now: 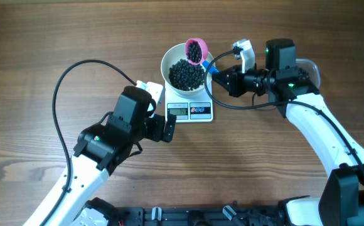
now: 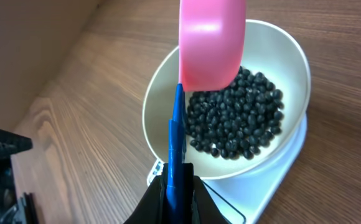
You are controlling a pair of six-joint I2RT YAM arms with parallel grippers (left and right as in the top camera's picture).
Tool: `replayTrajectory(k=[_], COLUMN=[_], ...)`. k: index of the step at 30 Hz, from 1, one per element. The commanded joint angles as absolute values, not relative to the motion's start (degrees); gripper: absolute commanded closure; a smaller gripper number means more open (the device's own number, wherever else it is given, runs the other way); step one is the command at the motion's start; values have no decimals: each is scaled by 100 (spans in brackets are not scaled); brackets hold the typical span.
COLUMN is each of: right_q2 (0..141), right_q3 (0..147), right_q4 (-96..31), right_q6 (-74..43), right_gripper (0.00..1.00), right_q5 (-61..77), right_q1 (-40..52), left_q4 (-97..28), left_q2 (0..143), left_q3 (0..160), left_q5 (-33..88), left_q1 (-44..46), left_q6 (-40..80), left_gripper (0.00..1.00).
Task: Scoop item into bowl and weigh 150g on scale
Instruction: 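Tilt the scoop with the right gripper to pour beans into the bowl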
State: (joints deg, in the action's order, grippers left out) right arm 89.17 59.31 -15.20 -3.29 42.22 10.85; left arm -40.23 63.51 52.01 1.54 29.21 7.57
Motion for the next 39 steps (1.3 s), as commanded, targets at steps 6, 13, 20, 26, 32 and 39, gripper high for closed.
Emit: replayTrajectory(k=[6, 13, 20, 26, 32, 39], right_q2=[8735, 8672, 8654, 8624, 8624, 8621], right_q3=[6093, 6093, 6093, 6093, 6093, 6119], right_q4=[-1590, -1588, -1479, -1468, -1435, -1389], right_q6=[403, 829, 1332, 1500, 1529, 1649], right_gripper=[96, 96, 96, 96, 96, 96], right_q5=[3979, 3872, 3743, 3258, 3256, 3212], right_q1=[1109, 1151, 1343, 1457, 1457, 1457], left_q4=[-4007, -4007, -4007, -4007, -4007, -4007], left_q2=[6355, 6355, 6355, 6355, 6355, 6355], left_q3=[5218, 5218, 5218, 5218, 5218, 5218], left_q5=[119, 119, 119, 119, 119, 119], left_q1=[2945, 2945, 2945, 2945, 2945, 2945], left_q6=[644, 644, 644, 644, 644, 644], left_gripper=[0, 0, 0, 0, 0, 0])
